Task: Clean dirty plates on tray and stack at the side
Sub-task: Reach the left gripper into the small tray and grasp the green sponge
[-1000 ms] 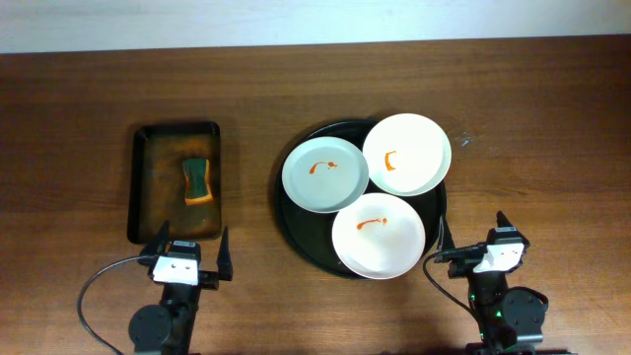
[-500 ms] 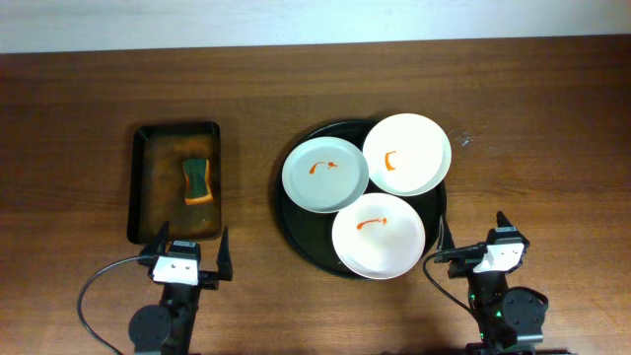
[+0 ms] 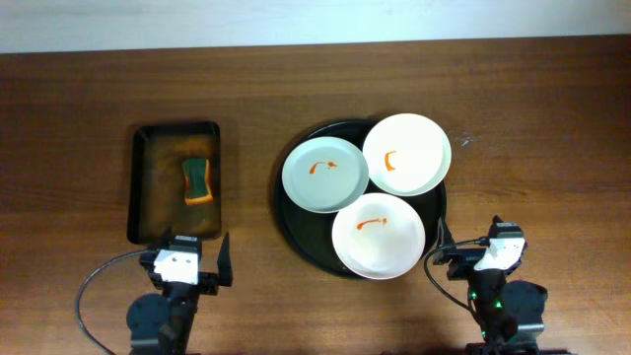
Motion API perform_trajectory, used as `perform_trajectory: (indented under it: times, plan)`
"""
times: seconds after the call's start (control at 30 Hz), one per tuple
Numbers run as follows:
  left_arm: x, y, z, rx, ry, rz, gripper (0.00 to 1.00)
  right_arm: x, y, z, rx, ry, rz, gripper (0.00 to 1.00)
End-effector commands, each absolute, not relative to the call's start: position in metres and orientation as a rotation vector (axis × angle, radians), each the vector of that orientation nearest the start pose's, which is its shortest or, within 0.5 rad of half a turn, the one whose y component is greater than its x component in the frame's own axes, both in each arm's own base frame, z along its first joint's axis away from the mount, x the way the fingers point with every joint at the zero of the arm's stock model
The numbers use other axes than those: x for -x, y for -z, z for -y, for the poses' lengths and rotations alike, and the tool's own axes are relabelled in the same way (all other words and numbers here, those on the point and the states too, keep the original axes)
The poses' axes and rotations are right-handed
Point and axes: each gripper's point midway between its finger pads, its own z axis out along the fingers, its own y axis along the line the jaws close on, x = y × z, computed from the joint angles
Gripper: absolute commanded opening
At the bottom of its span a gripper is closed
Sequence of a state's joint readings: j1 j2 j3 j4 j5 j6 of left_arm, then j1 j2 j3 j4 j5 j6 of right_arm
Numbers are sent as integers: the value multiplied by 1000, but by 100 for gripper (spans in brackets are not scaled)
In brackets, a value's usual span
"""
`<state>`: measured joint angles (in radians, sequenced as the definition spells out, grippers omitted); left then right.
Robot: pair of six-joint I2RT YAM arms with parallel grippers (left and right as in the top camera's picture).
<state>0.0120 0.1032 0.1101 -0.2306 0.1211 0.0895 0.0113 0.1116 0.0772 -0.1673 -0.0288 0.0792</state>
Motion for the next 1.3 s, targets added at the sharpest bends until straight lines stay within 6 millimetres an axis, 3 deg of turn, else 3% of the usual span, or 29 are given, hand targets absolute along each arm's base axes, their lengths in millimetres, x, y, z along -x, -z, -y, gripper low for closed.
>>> perform_trajectory:
  times: [0.0, 0.1, 0.13, 0.23, 0.33, 0.47, 0.53, 0.6, 0.63, 0.67, 0.73, 0.87, 0.97, 1.13, 1.2, 1.27]
  plan:
    - [-248, -175, 21, -168, 49, -1819, 99, -249, -177, -11, -42, -118, -1821, 99]
    - [-265, -179, 21, -168, 66, -1992, 99, -254, -192, -16, -32, -145, -1990, 99]
    - [-268, -181, 21, -168, 70, -2026, 99, -255, -193, -16, -34, -146, -2021, 99]
    - [-292, -194, 23, -173, 114, -2277, 99, -257, -193, -17, -55, -145, -2326, 99]
    - [-299, -193, 23, -167, 138, -2492, 99, -263, -195, -20, -57, -166, -2458, 99]
    - [-308, -189, 23, -167, 139, -2500, 99, -265, -196, -21, -56, -171, -2471, 99]
    - [-331, -202, 20, -158, 122, -2407, 99, -265, -196, -21, -57, -171, -2472, 99]
    - [-353, -203, 6, -115, 85, -2400, 82, -264, -195, -21, -57, -170, -2478, 99]
    - [-362, -199, 2, -104, 83, -2413, 80, -263, -194, -21, -58, -170, -2481, 99]
    - [-384, -183, -11, -65, 58, -2444, 80, -263, -194, -21, -58, -170, -2483, 99]
    - [-401, -146, -23, -29, 57, -2515, 78, -263, -194, -21, -58, -170, -2483, 99]
    - [-411, -70, -25, -15, 83, -2673, 75, -263, -194, -21, -58, -170, -2483, 99]
    - [-411, -36, -25, -10, 94, -2738, 60, -263, -194, -21, -58, -170, -2483, 99]
    - [-405, -4, -24, -5, 108, -2815, 53, -263, -194, -21, -58, -170, -2483, 99]
    - [-405, -5, -24, -5, 108, -2814, 36, -263, -194, -21, -58, -170, -2483, 99]
    - [-405, -5, -24, -5, 108, -2813, 31, -263, -194, -21, -58, -170, -2483, 99]
